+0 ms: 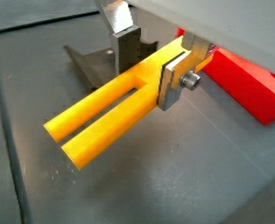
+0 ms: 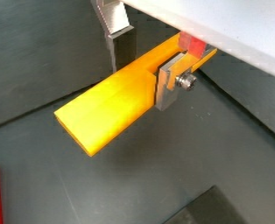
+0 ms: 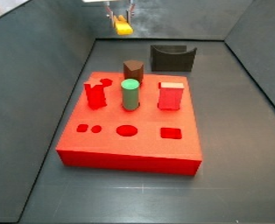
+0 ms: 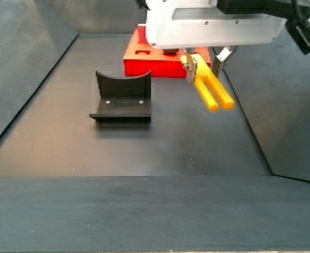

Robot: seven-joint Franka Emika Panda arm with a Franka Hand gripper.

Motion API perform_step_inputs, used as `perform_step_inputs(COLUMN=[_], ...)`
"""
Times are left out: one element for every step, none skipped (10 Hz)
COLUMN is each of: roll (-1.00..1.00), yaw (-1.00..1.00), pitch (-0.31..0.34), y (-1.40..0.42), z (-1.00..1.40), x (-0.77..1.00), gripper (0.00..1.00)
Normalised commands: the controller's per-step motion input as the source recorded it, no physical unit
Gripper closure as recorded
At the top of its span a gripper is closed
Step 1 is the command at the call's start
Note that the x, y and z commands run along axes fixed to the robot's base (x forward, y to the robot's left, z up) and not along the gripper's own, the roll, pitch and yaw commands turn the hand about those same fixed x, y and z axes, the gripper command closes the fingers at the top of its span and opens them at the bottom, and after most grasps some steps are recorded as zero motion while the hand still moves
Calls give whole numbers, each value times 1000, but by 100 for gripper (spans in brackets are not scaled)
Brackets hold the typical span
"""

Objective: Pick up the square-circle object. Move up. Rotate the square-circle object. Place the square-circle object on the fixture. Regrasp the square-circle object. Move to above the board. Insert the square-circle object.
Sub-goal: Rotate the square-circle object.

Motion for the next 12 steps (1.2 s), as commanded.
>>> perform_step_inputs(roll=[-36,-36,-36,-36,0,0,-20,-45,-79,-99,-112,-141], yaw=[-857,-531,-310,-210,0,28,29,25,17,12,10,8], pitch=[-44,-44,-43,-42,0,-7,-32,-45,-58,-65,-69,-82], y=[21,21,20,20,0,0,-3,-2,2,3,8,14], z=[-11,-11,-12,-13,-1000,-1000,-1000,-1000,-1000,-1000,-1000,-987], x=[27,27,26,23,0,5,19,24,31,39,44,51], gripper=[100,100,100,100,100,100,100,100,100,100,100,100])
